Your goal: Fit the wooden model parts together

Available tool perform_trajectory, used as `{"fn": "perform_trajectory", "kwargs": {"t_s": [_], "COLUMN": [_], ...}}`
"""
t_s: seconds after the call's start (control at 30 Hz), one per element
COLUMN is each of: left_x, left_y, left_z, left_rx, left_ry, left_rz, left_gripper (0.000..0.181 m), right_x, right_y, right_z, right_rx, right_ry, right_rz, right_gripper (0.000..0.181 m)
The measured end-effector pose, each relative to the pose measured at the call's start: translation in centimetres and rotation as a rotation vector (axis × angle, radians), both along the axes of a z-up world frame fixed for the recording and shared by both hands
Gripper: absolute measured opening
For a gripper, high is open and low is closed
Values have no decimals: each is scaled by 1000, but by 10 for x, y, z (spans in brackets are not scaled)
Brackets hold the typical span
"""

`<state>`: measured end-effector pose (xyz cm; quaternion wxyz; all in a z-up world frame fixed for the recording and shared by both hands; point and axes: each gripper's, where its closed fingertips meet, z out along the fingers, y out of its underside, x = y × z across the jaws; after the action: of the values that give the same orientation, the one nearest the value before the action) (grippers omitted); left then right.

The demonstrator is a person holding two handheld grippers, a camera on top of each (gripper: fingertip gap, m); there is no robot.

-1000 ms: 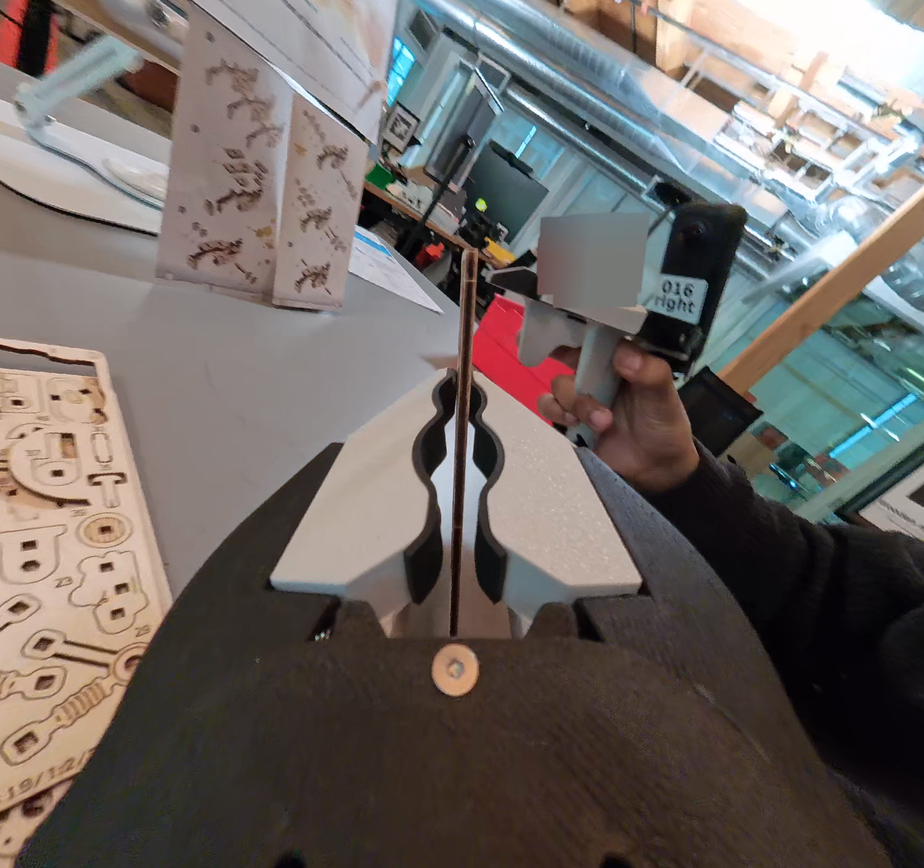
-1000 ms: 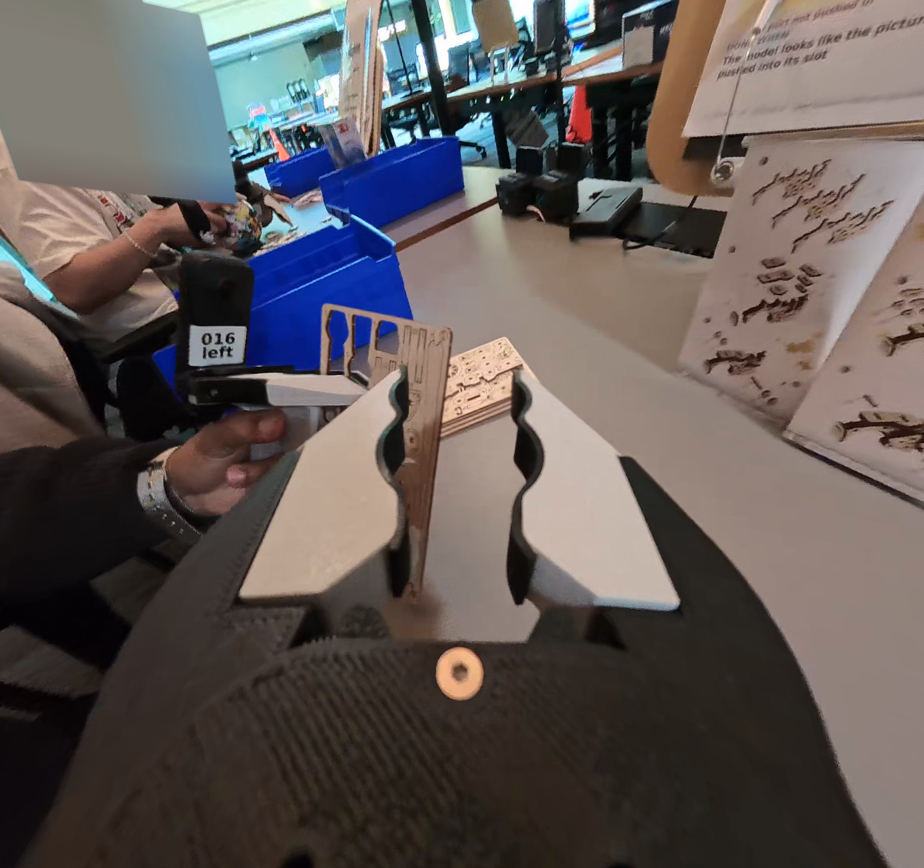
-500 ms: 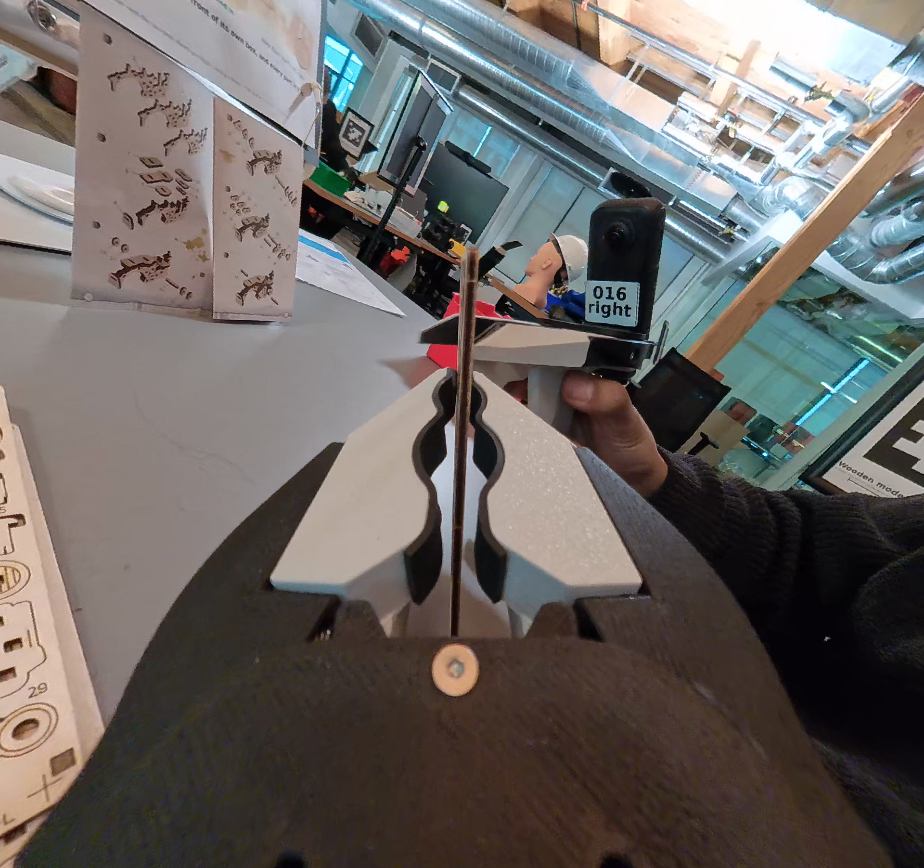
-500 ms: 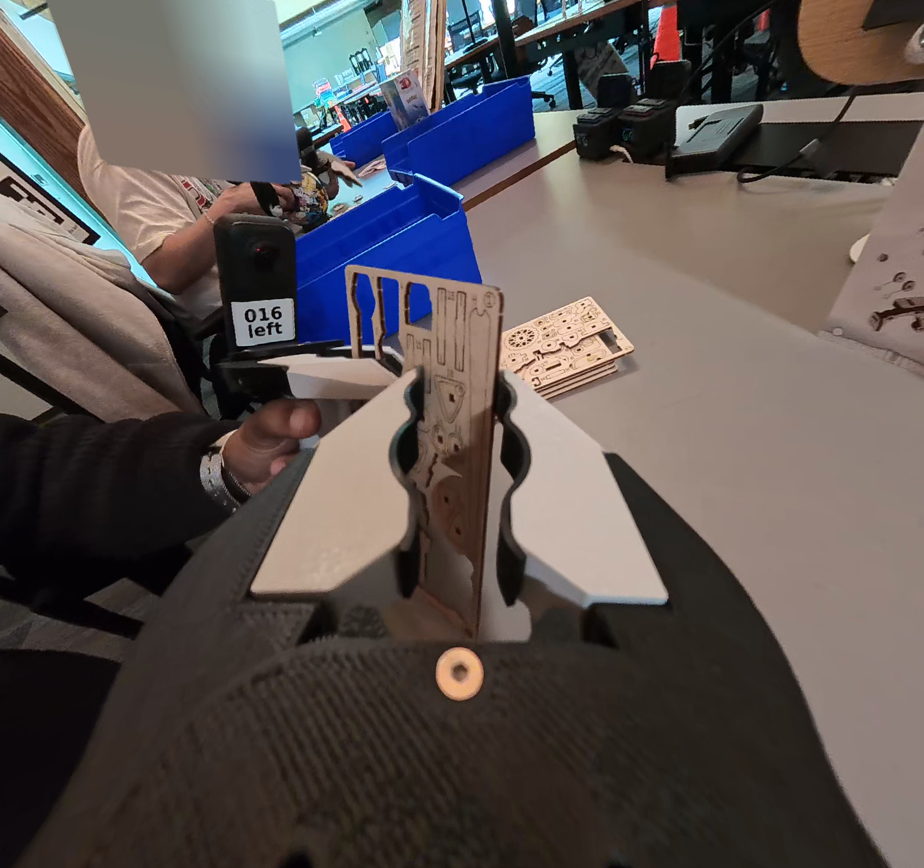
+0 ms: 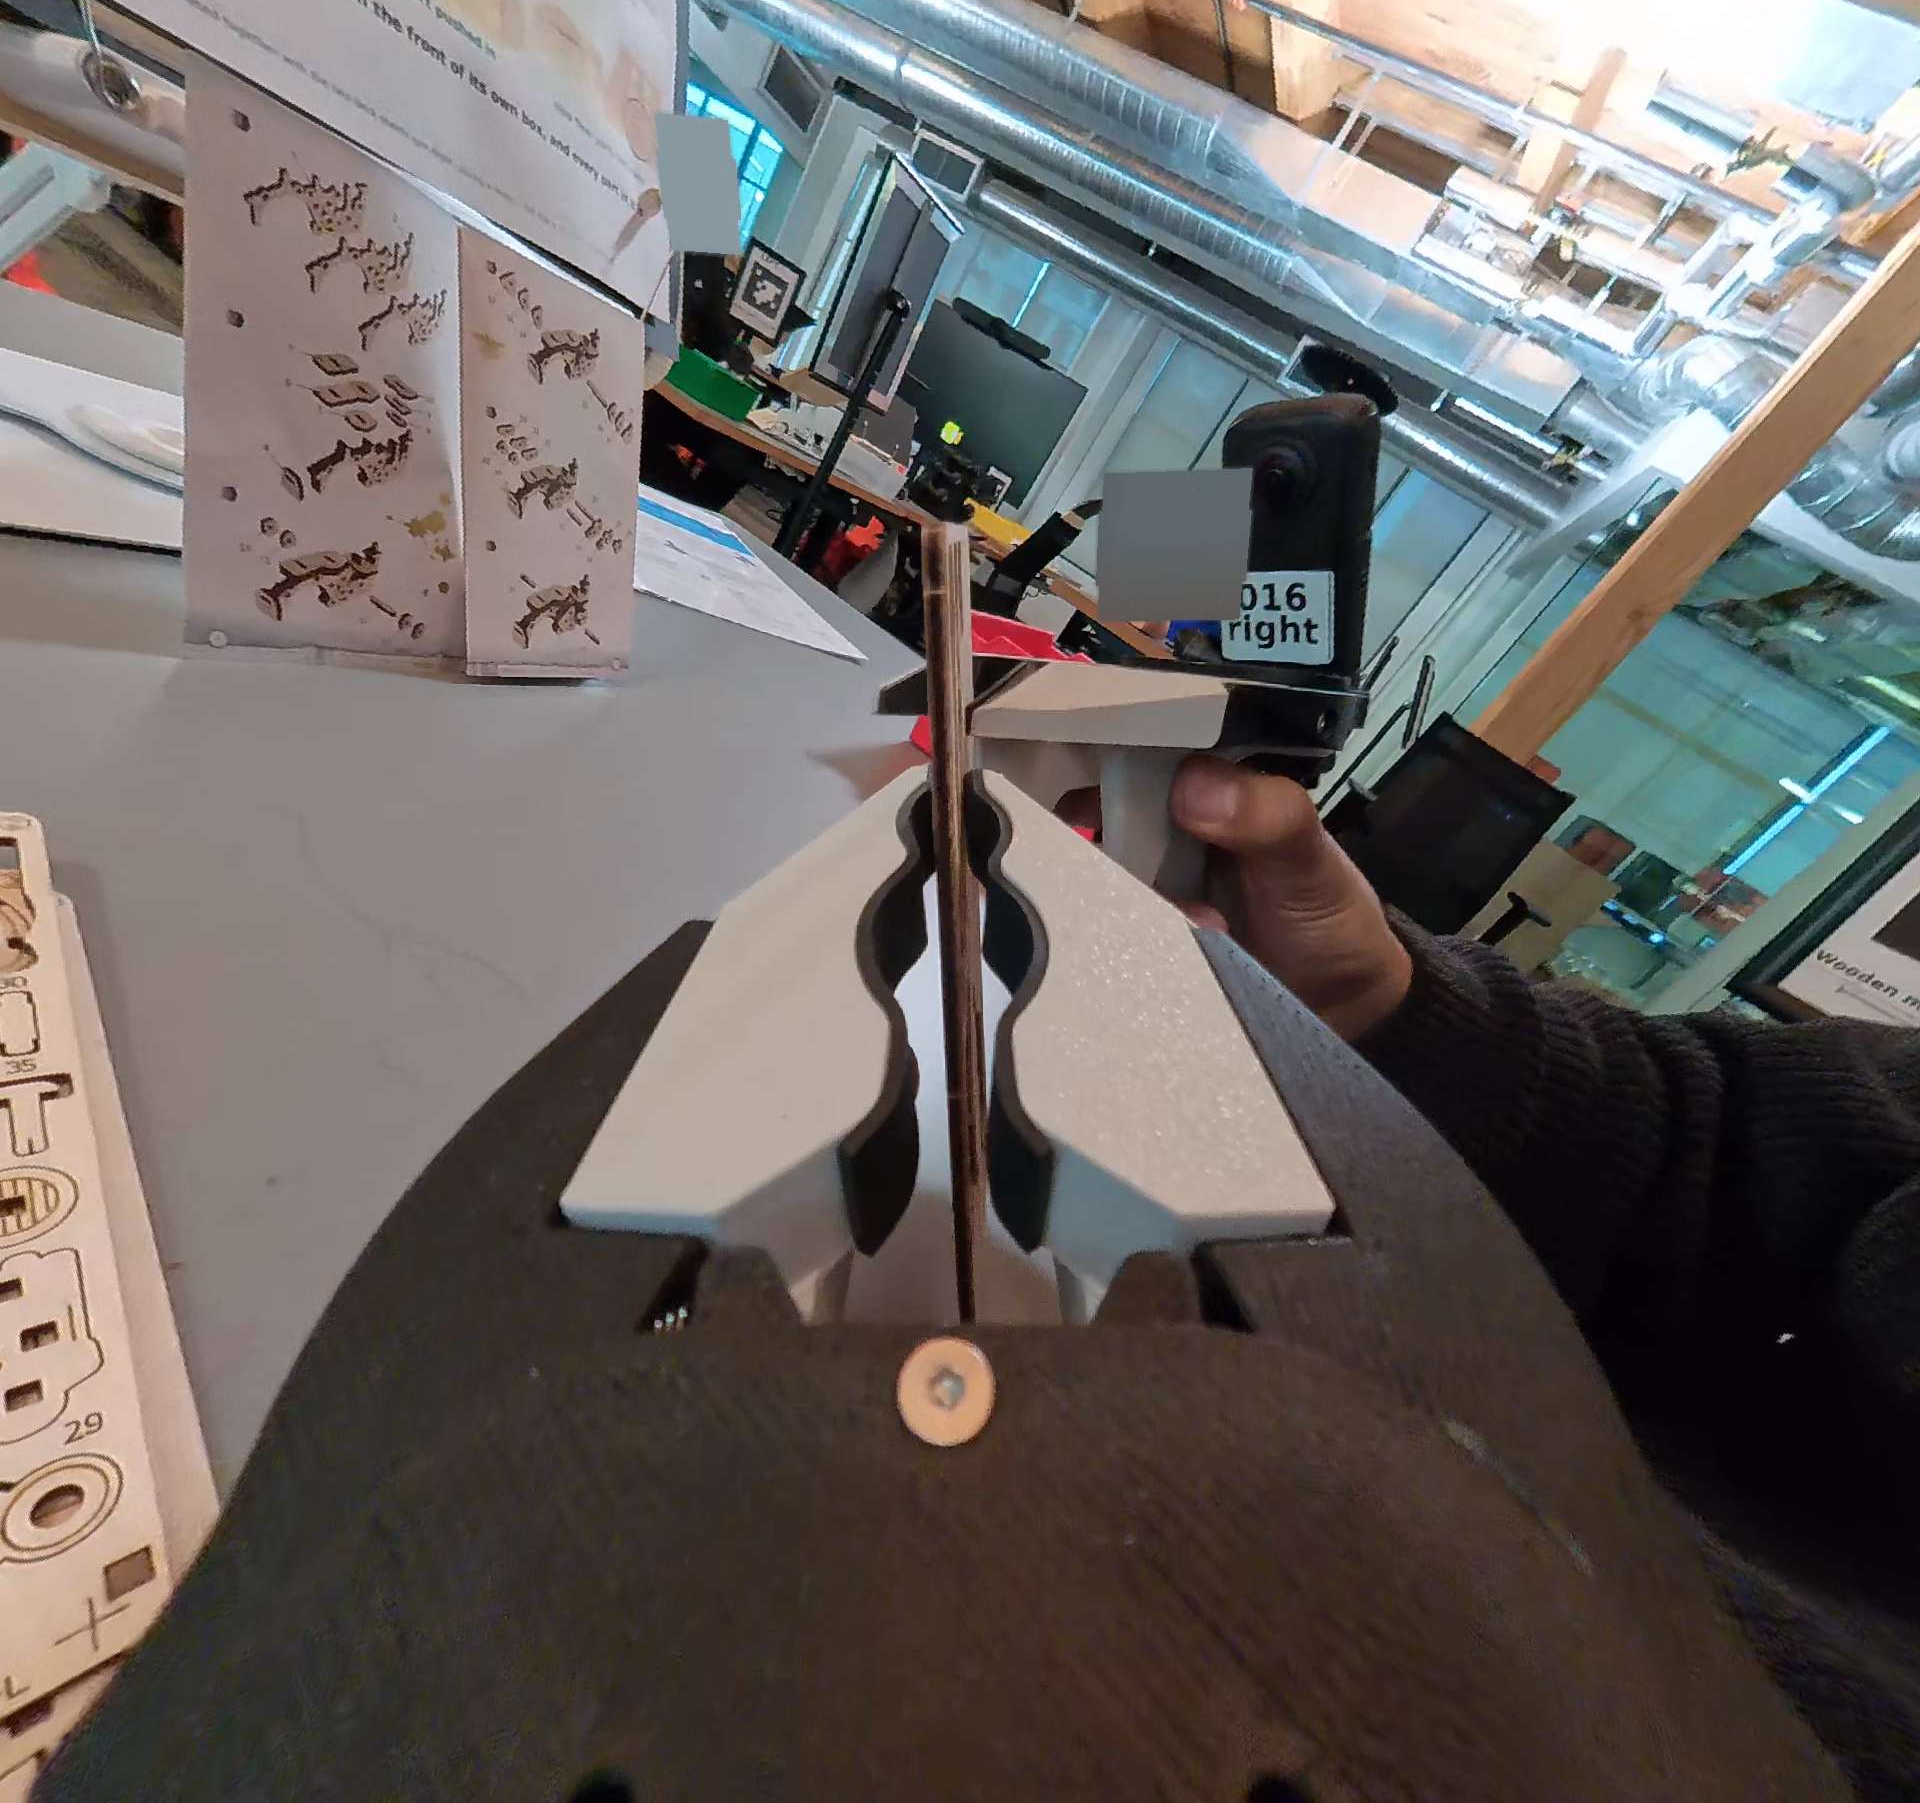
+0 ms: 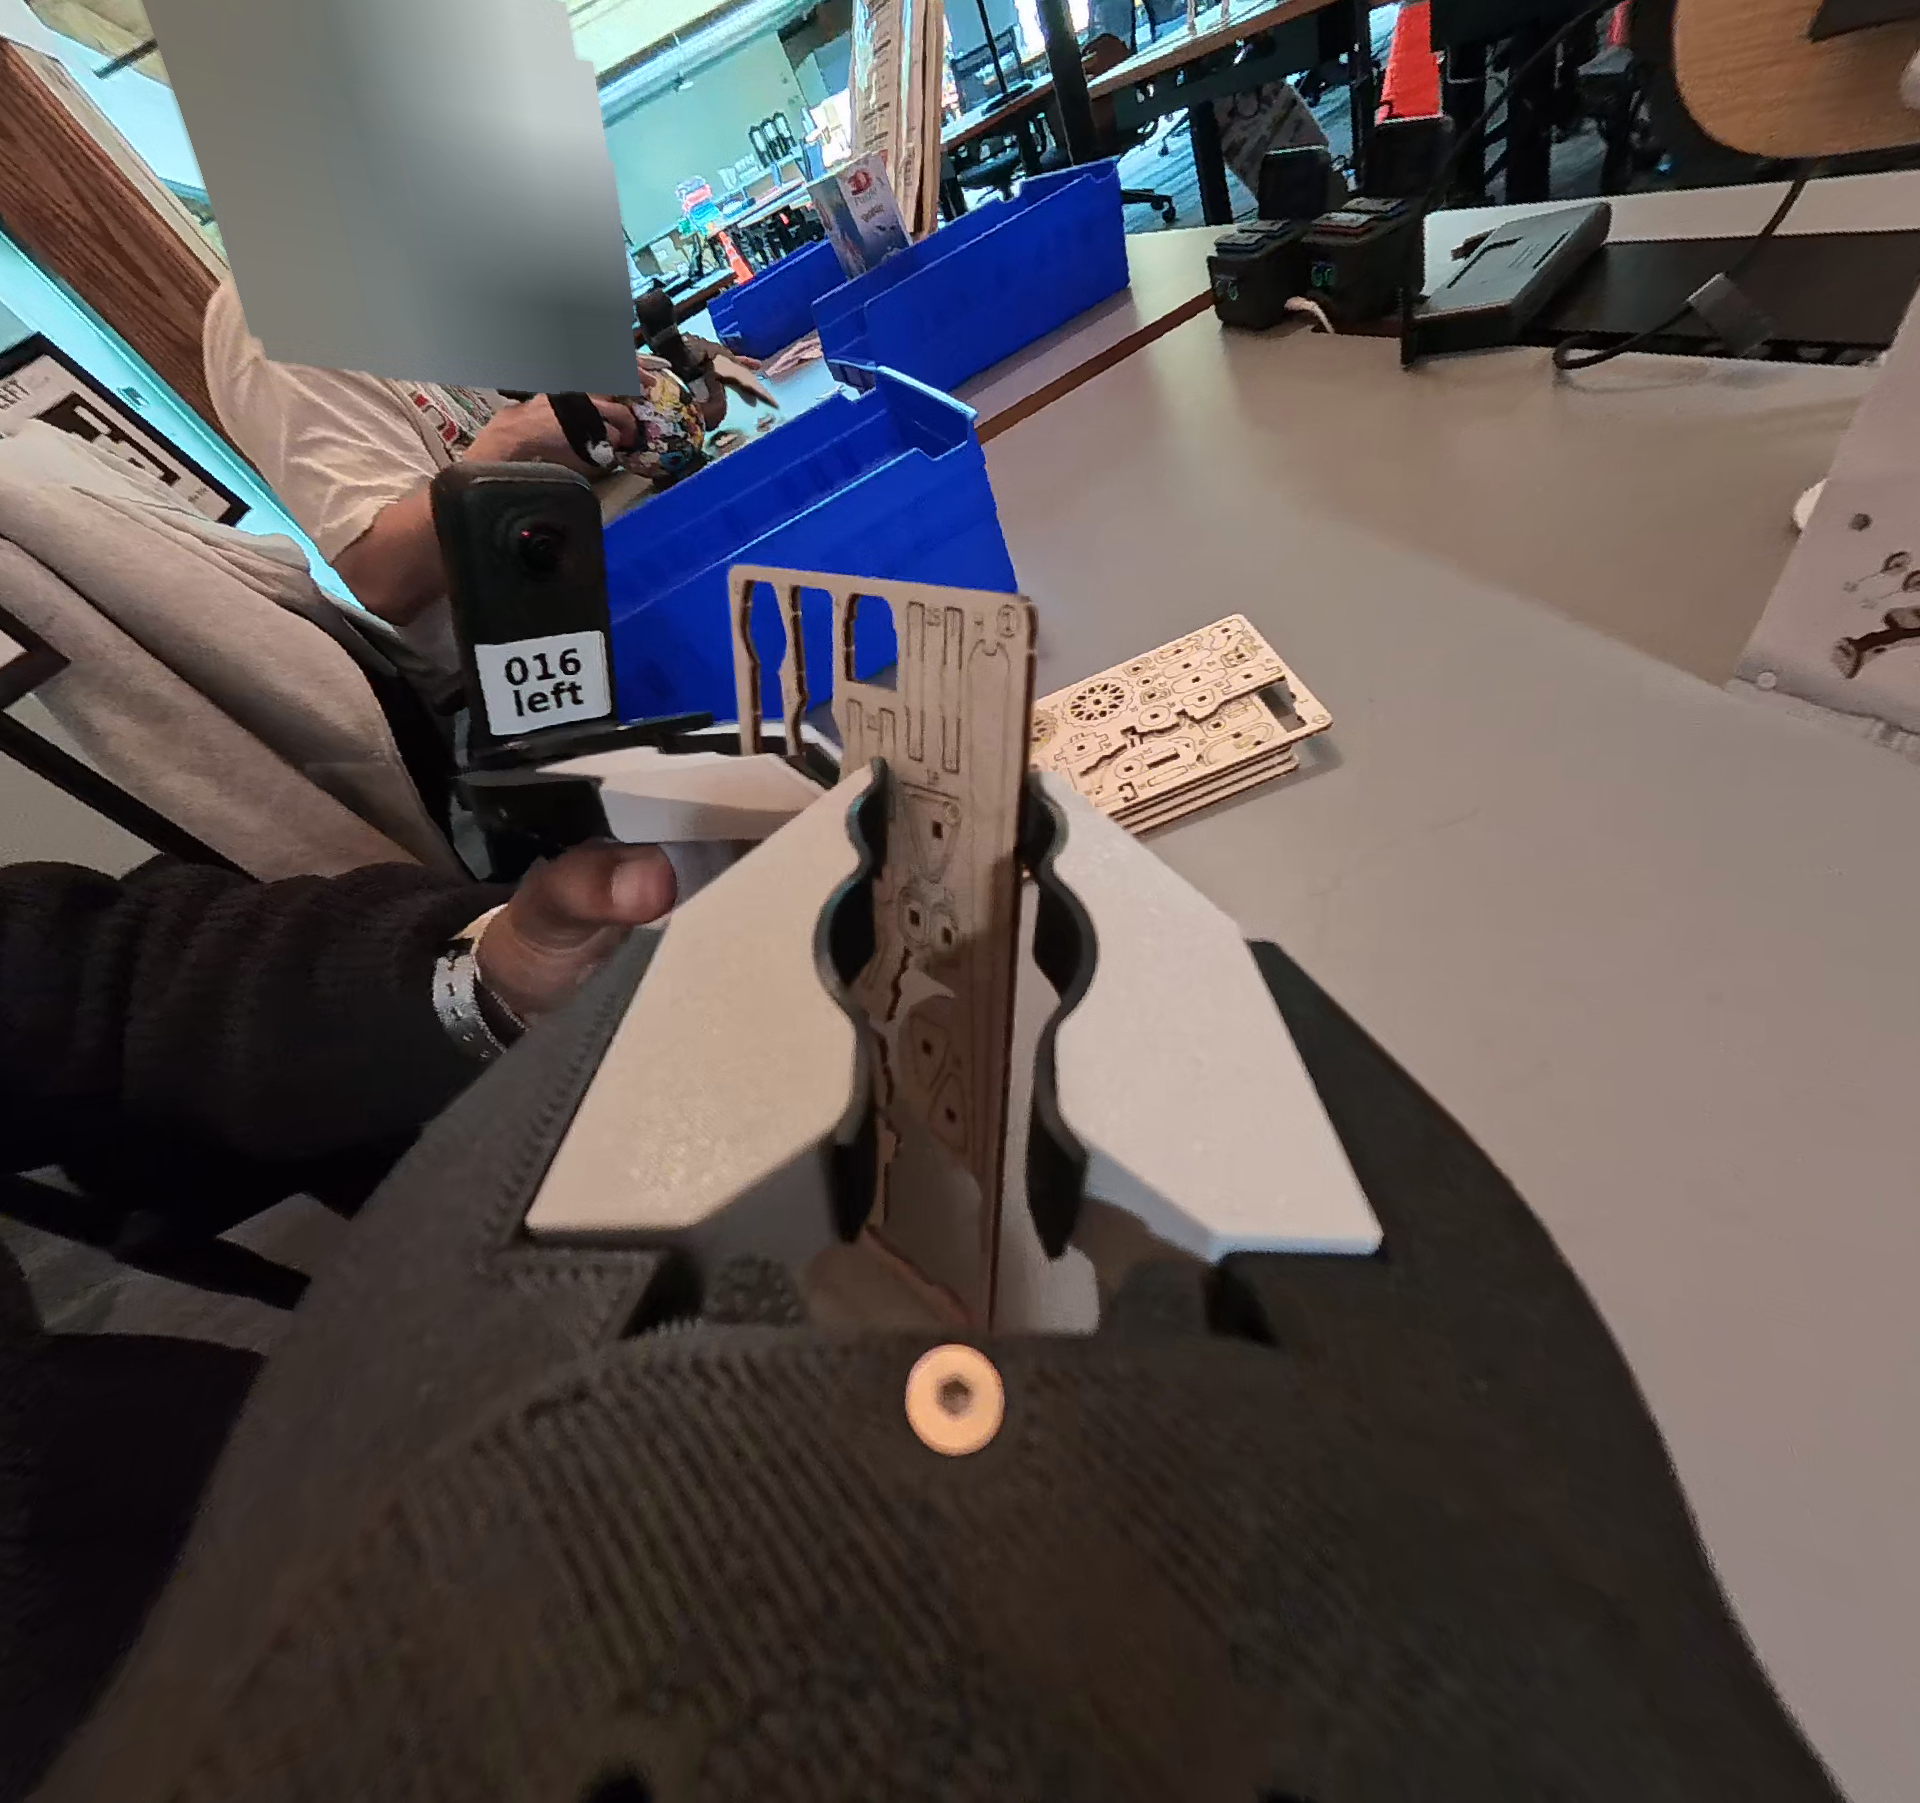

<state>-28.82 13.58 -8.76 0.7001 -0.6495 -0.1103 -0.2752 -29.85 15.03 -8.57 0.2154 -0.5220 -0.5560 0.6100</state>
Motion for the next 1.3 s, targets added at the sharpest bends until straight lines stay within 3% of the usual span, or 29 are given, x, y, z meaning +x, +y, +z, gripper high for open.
{"fn": "perform_trajectory", "kwargs": {"t_s": [0.3,1.3], "left_x": [2,1], "left_y": [-1,1], "left_z": [1,0], "left_rx": [-9,-11], "left_ry": [96,74], "left_rz": [42,60], "left_gripper": [0,0], "right_x": [1,0], "right_y": [-1,1], "right_z": [1,-1], "right_rx": [19,65], "right_ry": [13,-1], "right_rz": [-9,-72], "right_gripper": [26,26]}}
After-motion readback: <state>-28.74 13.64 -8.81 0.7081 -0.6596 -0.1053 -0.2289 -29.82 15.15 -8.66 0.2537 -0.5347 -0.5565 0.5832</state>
